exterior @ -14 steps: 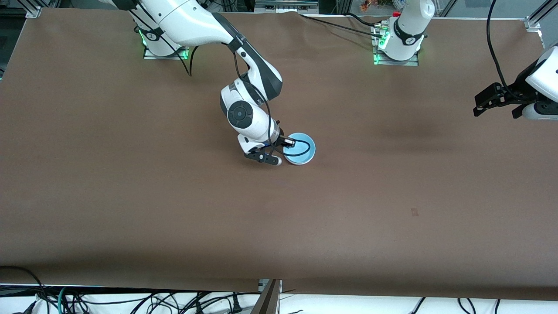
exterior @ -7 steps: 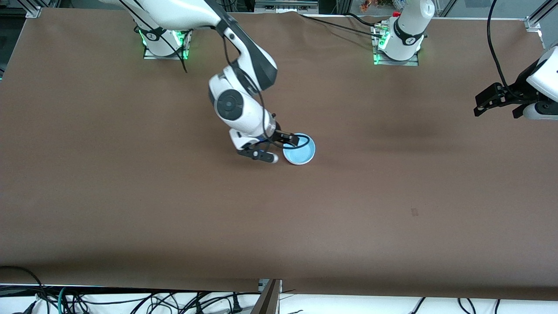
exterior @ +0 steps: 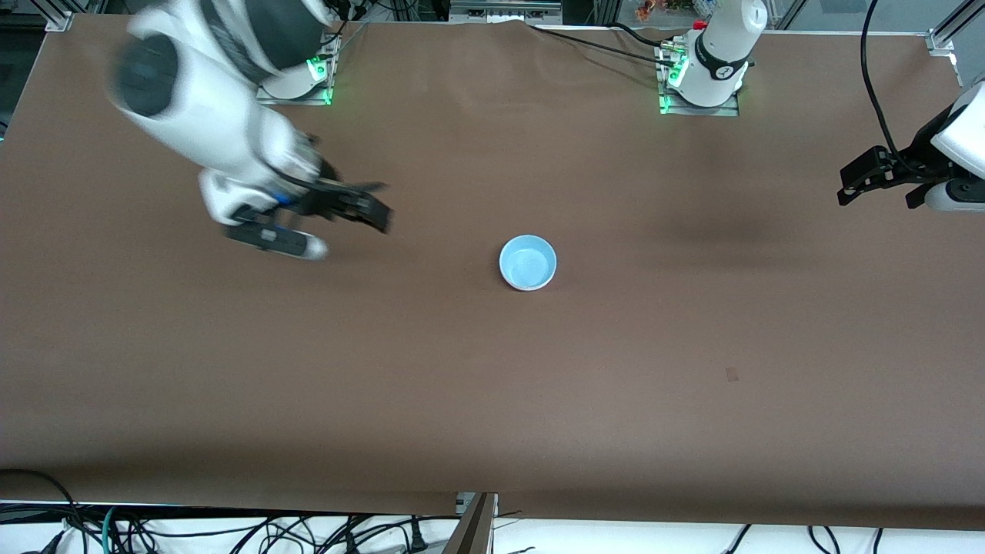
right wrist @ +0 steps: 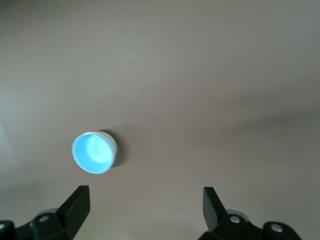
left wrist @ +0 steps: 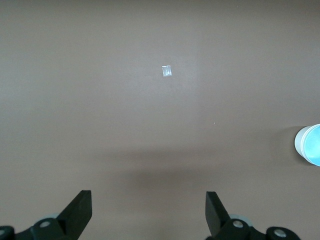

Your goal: Stack pink and blue bowls on white bowl

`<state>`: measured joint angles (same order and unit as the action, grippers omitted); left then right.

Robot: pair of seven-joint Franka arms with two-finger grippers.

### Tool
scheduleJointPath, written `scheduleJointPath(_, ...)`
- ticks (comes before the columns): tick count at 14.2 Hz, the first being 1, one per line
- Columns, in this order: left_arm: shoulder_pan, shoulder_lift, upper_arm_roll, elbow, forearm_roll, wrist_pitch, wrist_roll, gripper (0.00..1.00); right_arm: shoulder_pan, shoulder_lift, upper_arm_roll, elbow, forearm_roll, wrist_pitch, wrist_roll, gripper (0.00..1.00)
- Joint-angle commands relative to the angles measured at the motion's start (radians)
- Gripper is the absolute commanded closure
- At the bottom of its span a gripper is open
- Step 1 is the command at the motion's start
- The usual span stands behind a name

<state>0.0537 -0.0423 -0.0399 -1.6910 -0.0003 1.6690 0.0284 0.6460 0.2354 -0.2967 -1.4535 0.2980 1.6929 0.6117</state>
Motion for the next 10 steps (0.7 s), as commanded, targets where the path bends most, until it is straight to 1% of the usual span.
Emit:
scheduleJointPath(1, 0.008, 0.01, -0.006, 0.03, 0.014, -0.023, 0.013, 0.0, 0.008, -0.062, -0.079, -0.036, -0.014, -0.048, -0.059, 0.0)
scheduleJointPath(2, 0.008, 0.01, -0.006, 0.028, 0.014, -0.023, 0.013, 0.0, 0.008, -0.064, -0.102, -0.036, -0.026, -0.065, -0.059, 0.0)
scheduleJointPath(4, 0.006, 0.012, -0.009, 0.03, 0.014, -0.023, 0.013, 0.0, 0.008, -0.08, -0.122, -0.036, -0.089, -0.096, -0.058, 0.0)
scheduleJointPath(5, 0.006, 0.01, -0.009, 0.03, 0.014, -0.023, 0.013, 0.0, 0.004, -0.103, -0.13, -0.056, -0.123, -0.085, -0.059, 0.0)
scheduleJointPath(6, 0.006, 0.01, -0.009, 0.03, 0.014, -0.023, 0.013, 0.0, -0.027, -0.158, -0.128, -0.092, -0.149, -0.09, -0.072, 0.0)
scheduleJointPath(7, 0.008, 0.01, -0.009, 0.03, 0.014, -0.023, 0.013, 0.0, -0.096, -0.168, -0.093, -0.108, -0.149, -0.091, -0.117, 0.0)
scheduleJointPath(8, 0.008, 0.01, -0.009, 0.03, 0.014, -0.023, 0.013, 0.0, -0.186, -0.182, 0.003, -0.116, -0.16, -0.094, -0.156, 0.0)
scheduleJointPath(9, 0.006, 0.01, -0.009, 0.03, 0.014, -0.023, 0.013, 0.0, -0.319, -0.197, 0.118, -0.139, -0.167, -0.085, -0.174, 0.0)
scheduleJointPath(10, 0.008, 0.01, -0.009, 0.03, 0.014, -0.023, 0.013, 0.0, -0.422, -0.214, 0.228, -0.154, -0.209, -0.075, -0.203, 0.0)
